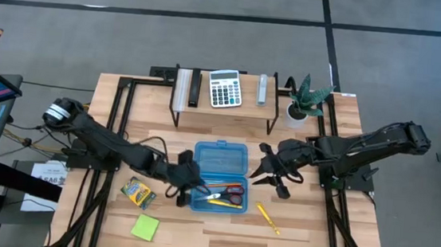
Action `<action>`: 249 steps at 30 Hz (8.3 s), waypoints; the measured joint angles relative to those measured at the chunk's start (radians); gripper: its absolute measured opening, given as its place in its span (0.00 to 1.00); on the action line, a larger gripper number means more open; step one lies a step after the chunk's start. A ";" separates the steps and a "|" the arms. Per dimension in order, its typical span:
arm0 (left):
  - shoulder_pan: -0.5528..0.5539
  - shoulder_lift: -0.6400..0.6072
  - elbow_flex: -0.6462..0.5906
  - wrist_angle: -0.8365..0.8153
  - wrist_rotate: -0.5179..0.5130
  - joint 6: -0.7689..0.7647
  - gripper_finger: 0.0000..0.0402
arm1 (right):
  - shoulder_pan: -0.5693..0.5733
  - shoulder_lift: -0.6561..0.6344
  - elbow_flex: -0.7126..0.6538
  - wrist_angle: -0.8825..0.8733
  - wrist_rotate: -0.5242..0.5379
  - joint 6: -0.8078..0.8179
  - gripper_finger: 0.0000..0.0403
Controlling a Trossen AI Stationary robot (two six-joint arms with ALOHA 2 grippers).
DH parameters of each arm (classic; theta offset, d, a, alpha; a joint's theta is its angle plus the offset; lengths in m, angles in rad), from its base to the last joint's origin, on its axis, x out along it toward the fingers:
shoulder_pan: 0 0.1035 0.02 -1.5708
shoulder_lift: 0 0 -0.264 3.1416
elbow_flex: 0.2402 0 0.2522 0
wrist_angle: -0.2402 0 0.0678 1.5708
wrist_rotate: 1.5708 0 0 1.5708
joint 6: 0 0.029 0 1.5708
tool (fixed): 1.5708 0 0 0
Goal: Pack school essentials
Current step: Put the blue eraser into the blue supply box, then put the yellow pen into the blue supply box
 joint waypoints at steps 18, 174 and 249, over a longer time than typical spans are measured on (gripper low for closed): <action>0.044 0.263 0.191 -0.076 0.184 -0.036 0.20 | 0.046 0.006 -0.002 -0.021 0.000 0.005 0.30; -0.261 -0.449 -0.572 0.933 -0.288 0.377 0.50 | 0.380 0.287 -0.292 0.222 0.384 0.733 0.47; -0.244 -0.449 -0.572 0.927 -0.290 0.368 0.50 | 0.204 0.335 0.014 0.050 0.470 0.321 0.16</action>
